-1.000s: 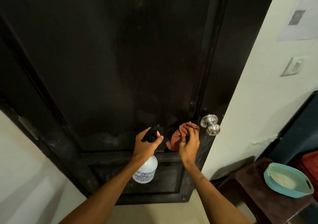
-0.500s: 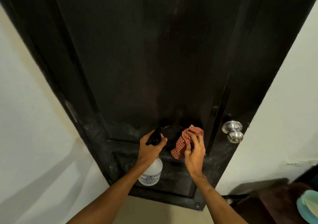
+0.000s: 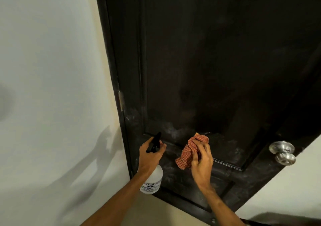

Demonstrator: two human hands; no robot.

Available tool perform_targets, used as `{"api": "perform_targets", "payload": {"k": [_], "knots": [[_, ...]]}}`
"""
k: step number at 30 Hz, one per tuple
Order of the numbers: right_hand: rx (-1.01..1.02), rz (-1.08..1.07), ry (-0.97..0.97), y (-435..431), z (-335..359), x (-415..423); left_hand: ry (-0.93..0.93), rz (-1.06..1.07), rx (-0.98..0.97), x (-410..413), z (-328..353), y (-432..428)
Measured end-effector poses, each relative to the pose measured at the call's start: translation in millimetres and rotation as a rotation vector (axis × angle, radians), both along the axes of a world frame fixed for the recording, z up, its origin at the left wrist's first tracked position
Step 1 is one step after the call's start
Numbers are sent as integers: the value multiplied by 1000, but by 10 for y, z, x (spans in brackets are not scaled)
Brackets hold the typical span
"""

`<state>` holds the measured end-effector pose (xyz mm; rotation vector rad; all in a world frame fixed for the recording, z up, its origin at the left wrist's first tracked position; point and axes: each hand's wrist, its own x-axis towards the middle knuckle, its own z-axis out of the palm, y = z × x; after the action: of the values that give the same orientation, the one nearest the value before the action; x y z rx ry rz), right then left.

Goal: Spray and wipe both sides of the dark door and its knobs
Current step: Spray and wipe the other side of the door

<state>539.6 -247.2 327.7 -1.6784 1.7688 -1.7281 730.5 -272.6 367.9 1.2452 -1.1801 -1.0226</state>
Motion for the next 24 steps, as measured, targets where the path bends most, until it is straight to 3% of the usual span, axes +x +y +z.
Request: {"api": "perform_targets", "payload": {"k": [7,15,24], "knots": [[-7,-6,12,82,33,405,9,66,-17,567,-137,68],[11,30,1,150,-72,446,-31,91,-67,586,-262,273],[-32,-135,-42,590,-340,-744,-108,-67,-98,-675,-506,598]]}}
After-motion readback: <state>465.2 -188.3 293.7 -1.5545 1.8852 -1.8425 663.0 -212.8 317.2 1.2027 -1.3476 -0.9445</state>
